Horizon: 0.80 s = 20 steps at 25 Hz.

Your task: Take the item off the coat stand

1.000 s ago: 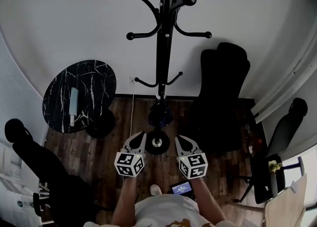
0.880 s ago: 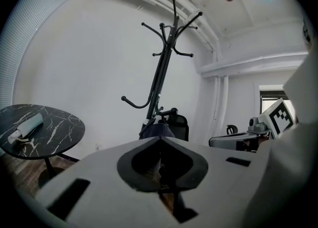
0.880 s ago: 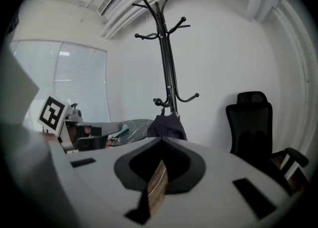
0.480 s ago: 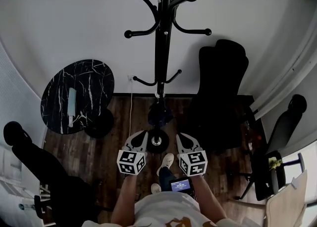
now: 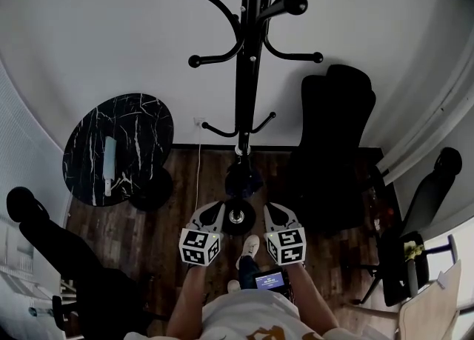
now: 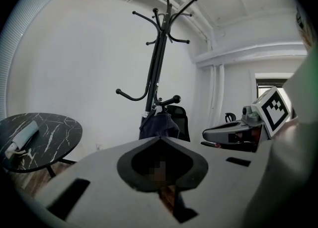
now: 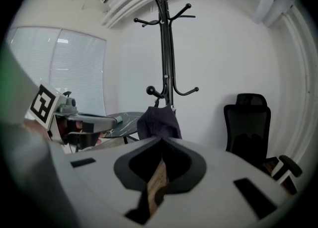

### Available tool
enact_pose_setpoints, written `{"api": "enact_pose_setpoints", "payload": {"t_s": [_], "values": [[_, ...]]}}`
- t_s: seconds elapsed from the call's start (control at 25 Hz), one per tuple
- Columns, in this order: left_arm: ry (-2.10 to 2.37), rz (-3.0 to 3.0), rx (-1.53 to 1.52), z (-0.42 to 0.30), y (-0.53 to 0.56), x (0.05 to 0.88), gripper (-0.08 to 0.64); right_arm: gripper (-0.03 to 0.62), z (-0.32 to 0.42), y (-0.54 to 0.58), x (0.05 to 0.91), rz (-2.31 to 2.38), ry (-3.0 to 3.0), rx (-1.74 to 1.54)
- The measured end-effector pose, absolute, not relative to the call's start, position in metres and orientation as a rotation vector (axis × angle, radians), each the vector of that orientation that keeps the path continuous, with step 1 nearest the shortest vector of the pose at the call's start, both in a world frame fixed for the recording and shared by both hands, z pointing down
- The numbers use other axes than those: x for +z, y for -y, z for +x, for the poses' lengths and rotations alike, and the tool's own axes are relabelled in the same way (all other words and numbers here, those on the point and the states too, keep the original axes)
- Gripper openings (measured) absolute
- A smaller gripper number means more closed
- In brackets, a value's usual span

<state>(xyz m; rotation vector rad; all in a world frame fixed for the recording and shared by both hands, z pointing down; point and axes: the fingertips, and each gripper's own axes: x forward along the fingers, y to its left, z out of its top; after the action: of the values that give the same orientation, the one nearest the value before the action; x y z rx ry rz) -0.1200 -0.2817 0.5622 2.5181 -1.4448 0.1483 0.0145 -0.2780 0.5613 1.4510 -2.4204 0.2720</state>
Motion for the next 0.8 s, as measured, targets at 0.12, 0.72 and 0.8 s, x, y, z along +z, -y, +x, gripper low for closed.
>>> {"api": "enact_pose_setpoints", "payload": {"t_s": [0.12, 0.72, 0.8], "values": [[1.427, 2.531, 0.177, -0.115, 0.288, 0.567, 0.021, 0.014, 0.016, 0.285, 0.568, 1.446, 2.411, 0.290], [1.422, 2.482, 0.273, -0.110, 0.334, 0.600, 0.114, 0.104, 0.019, 0.335, 0.586, 1.421, 2.391, 0.313], [1.417, 2.461, 0.282, -0.110, 0.337, 0.607, 0.120, 0.114, 0.017, 0.340, 0.589, 1.403, 2.394, 0.315]]}}
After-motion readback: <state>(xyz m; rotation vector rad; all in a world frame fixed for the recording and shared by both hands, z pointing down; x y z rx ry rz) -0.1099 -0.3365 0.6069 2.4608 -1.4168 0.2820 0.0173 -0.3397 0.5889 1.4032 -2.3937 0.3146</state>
